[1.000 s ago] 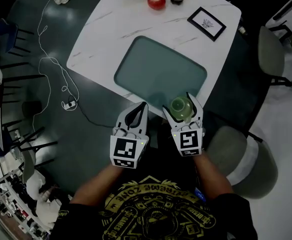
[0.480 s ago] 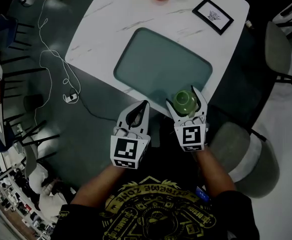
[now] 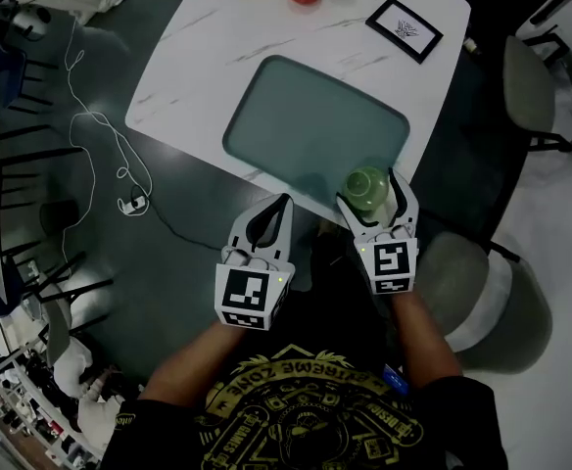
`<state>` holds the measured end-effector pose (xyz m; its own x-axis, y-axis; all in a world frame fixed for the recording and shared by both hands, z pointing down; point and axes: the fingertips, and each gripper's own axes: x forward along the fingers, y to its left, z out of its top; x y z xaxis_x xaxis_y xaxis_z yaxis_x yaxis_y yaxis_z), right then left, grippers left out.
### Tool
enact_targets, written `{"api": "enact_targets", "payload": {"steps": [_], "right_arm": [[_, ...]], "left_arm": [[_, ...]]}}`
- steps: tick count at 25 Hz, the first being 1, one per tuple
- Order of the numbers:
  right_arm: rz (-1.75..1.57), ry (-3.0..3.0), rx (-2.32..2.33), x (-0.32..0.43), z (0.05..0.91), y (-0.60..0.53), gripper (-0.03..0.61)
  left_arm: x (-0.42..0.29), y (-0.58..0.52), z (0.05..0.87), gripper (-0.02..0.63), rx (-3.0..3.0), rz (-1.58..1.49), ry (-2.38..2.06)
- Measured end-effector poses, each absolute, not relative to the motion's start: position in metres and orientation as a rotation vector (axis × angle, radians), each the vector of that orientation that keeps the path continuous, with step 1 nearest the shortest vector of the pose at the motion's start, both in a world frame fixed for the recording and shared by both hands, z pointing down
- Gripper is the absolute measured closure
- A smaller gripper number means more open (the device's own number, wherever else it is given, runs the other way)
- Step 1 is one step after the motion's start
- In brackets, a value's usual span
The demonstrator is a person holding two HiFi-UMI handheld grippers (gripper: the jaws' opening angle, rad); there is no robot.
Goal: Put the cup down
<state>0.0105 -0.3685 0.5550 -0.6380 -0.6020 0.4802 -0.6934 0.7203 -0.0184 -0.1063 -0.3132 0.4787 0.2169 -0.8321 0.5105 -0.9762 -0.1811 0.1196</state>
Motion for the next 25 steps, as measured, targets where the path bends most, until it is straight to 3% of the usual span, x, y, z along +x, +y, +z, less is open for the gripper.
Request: {"api": "enact_targets", "payload": {"steps": [13,18,21,22,25], "right_arm": [[0.264,-2.467,1.401,0.020,0.441,-0.276,0.168],[0.252,-2.428,1.534,0.018,0.401,-0.215,0.378],[0.240,-2.400,1.598,0.015,0.382,-0.174,0.542],[0.240,-2.395,1.609,0.012,0.377,-0.161,0.571],[0.220,-2.388,1.637,-0.002,0.363,-0.123,0.572]], "left_arm": [[-0.113,-0.249,0.419,0.603,2.321,0.340,-1.566],[-0.115,-0.209,0.394,0.603,2.407,0.289,-1.531],[-0.121,-0.181,0.383,0.603,2.441,0.256,-1.503],[-0.125,-0.172,0.379,0.603,2.453,0.244,-1.493],[-0.139,-0.143,0.370,0.603,2.481,0.221,-1.458]]}}
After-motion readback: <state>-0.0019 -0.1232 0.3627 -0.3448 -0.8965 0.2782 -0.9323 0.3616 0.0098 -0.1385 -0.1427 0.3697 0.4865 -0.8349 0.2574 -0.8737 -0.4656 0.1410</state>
